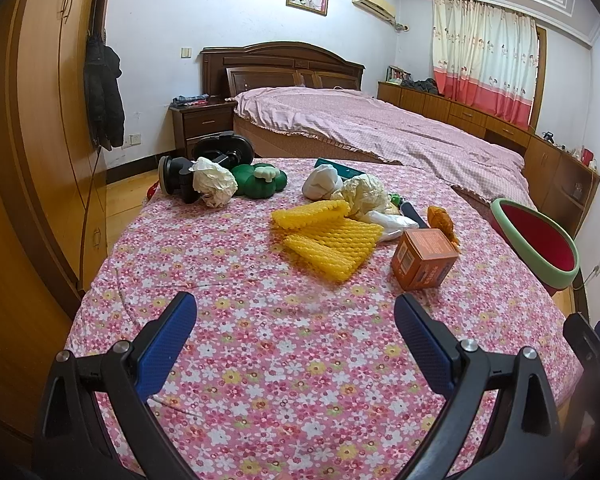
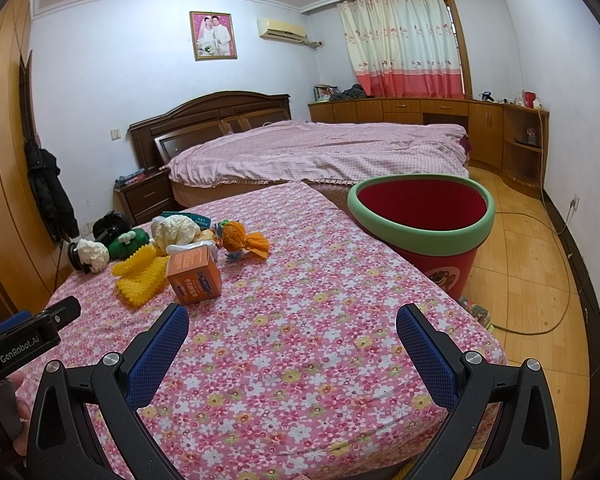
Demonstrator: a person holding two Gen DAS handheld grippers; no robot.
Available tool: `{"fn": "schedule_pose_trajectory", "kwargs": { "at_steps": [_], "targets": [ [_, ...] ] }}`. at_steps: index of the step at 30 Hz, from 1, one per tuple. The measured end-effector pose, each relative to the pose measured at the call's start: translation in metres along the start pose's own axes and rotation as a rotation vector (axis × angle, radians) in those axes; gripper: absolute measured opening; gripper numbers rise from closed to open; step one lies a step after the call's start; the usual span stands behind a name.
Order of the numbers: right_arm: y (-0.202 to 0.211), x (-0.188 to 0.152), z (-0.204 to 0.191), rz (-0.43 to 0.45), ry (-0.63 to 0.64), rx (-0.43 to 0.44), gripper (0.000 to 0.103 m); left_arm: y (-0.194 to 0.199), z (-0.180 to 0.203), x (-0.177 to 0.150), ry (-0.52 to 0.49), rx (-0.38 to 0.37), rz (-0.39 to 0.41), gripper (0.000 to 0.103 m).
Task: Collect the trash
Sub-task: 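Reach the left tool to the crumpled white paper while the right tool reaches the orange bag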
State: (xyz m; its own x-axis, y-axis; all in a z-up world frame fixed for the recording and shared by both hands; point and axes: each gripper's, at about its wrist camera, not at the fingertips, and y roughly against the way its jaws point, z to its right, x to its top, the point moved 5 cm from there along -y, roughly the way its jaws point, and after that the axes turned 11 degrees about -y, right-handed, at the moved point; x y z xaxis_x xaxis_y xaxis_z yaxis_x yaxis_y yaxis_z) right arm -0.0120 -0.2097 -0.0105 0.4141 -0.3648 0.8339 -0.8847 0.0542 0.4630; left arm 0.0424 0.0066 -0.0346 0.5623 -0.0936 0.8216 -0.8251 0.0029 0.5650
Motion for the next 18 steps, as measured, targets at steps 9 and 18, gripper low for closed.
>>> {"fn": "schedule_pose_trajectory", "kwargs": {
  "at_steps": [9,18],
  "targets": [
    [-0.003,0.005,0.003,-0.004,-0.019,-0.004,0.103,-0.005,-0.005,0.006,-0.002,0.003,-0.019,0.098],
    [-0.007,0.035,-0.011,0.012,0.006,0.070,0.103,-0.024,-0.028,0.030,0.011,0.001,-0.052,0.098]
  ]
}}
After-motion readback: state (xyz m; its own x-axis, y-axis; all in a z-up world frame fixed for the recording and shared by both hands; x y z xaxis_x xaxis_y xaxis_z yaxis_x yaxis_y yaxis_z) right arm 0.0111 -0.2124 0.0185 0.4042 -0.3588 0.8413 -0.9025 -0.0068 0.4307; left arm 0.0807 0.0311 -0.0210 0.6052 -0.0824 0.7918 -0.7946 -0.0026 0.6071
